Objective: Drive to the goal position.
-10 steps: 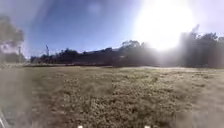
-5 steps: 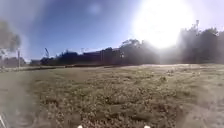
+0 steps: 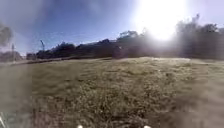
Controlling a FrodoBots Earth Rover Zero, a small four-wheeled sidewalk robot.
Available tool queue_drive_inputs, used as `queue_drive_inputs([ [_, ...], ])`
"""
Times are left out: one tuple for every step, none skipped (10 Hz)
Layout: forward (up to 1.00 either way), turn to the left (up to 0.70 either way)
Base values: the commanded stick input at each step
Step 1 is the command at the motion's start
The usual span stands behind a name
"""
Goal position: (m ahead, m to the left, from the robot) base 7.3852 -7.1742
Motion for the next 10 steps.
queue_drive_inputs([
  [1.00, -0.02],
  [1.00, -0.02],
  [1.00, -0.02],
  [1.00, -0.02],
  [1.00, -0.02],
  [1.00, -0.02],
  [1.00, -0.02],
  [1.00, -0.02],
  [1.00, -0.02],
  [1.00, -0.02],
])
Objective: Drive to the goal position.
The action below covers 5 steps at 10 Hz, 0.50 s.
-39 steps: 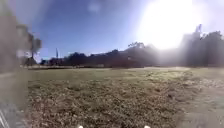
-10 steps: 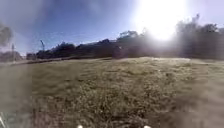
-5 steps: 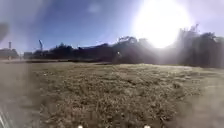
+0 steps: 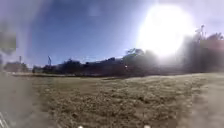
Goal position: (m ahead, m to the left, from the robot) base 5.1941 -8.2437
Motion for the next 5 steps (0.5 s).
queue_drive_inputs([
  [1.00, -0.02],
  [1.00, -0.02],
  [1.00, -0.02],
  [1.00, -0.02],
  [1.00, -0.02],
])
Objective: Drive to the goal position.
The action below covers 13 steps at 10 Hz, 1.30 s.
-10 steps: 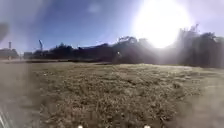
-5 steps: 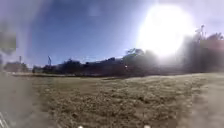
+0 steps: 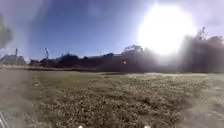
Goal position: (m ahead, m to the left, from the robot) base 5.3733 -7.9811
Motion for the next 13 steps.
queue_drive_inputs([
  [1.00, -0.02],
  [1.00, -0.02],
  [1.00, -0.02],
  [1.00, -0.02],
  [1.00, -0.02],
  [1.00, -0.02],
  [1.00, -0.02],
  [1.00, -0.07],
  [1.00, -0.15],
  [1.00, -0.23],
  [1.00, -0.31],
  [1.00, -0.32],
  [1.00, -0.35],
])
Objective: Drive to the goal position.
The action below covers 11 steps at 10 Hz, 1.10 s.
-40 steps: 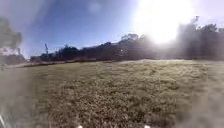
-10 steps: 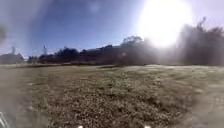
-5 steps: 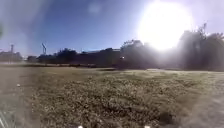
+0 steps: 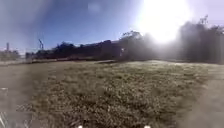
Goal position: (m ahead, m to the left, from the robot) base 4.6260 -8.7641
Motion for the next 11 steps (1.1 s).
queue_drive_inputs([
  [1.00, -0.34],
  [1.00, -0.08],
  [1.00, -0.07],
  [1.00, -0.06],
  [1.00, -0.06],
  [1.00, -0.06],
  [1.00, -0.06],
  [1.00, -0.06],
  [1.00, -0.06],
  [1.00, -0.06],
  [1.00, -0.06],
])
